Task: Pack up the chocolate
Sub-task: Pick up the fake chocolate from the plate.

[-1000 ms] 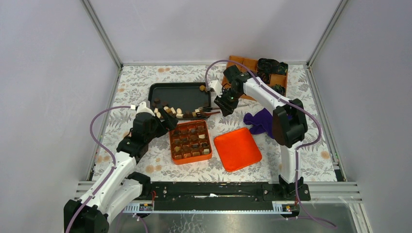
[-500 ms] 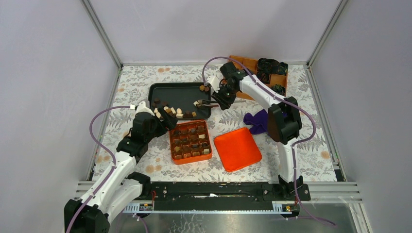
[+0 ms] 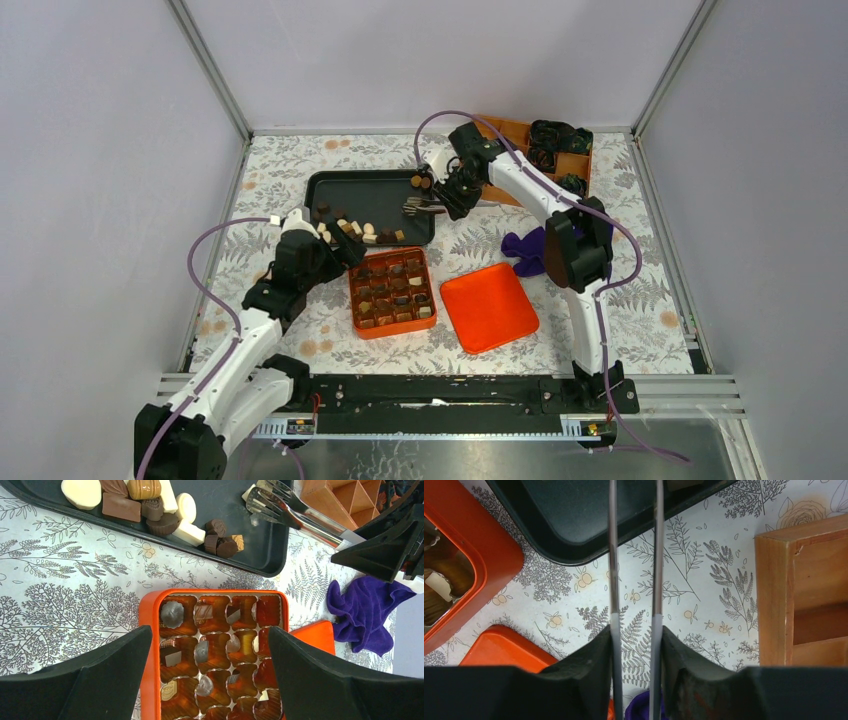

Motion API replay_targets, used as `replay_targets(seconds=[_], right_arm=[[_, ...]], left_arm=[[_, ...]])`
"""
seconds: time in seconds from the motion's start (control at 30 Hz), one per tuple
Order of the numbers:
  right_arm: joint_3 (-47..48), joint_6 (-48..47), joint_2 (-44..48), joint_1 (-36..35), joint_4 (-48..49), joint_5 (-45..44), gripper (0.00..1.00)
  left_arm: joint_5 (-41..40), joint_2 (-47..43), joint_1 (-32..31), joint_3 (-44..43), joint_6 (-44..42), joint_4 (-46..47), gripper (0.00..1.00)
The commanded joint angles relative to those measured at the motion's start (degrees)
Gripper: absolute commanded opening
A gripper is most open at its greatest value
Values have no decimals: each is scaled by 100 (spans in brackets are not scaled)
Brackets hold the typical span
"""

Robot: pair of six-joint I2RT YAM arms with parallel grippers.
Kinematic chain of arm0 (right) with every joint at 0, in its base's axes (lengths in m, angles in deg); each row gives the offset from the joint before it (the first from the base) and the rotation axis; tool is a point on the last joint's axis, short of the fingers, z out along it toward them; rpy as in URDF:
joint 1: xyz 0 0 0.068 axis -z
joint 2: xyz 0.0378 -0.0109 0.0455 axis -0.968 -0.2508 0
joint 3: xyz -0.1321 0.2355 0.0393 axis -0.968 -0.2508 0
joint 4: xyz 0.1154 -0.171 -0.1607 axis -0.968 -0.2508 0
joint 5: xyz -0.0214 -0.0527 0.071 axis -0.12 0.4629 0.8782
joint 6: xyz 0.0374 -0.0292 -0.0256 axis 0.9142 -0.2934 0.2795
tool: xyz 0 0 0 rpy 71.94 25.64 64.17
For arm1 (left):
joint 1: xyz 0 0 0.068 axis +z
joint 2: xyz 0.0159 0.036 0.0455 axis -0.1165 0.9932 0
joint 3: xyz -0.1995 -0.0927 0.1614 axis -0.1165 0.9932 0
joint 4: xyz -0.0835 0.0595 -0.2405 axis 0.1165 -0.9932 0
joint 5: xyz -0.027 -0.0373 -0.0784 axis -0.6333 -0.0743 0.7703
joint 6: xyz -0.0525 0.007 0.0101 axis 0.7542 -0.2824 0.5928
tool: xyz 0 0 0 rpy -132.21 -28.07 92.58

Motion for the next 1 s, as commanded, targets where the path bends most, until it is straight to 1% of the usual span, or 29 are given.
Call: replay_targets(seconds=[0.0,0.1,0.23,0.3,0.47,0.77,0.97], right_arm=[[298,132,-1,-50,12,101,37],[247,124,101,-47,29,171,26],[171,147,273,-50,87,275,15],[149,196,373,-35,96,340,11],[-8,383,750,59,106,686,4],[-593,430,1674,135,27,1279,1],[-1142,101,2370,135,-359,2209,1]], left_arm=[[73,45,47,-47,-133,367,93],[99,77,52,-54,-124,400,93],[99,127,50,-50,-122,438,93],[99,145,49,-54,-124,444,93],[99,145,59,-45,-129,440,93],[288,149,61,3,-113,461,92],[290,112,63,7,-195,349,91]])
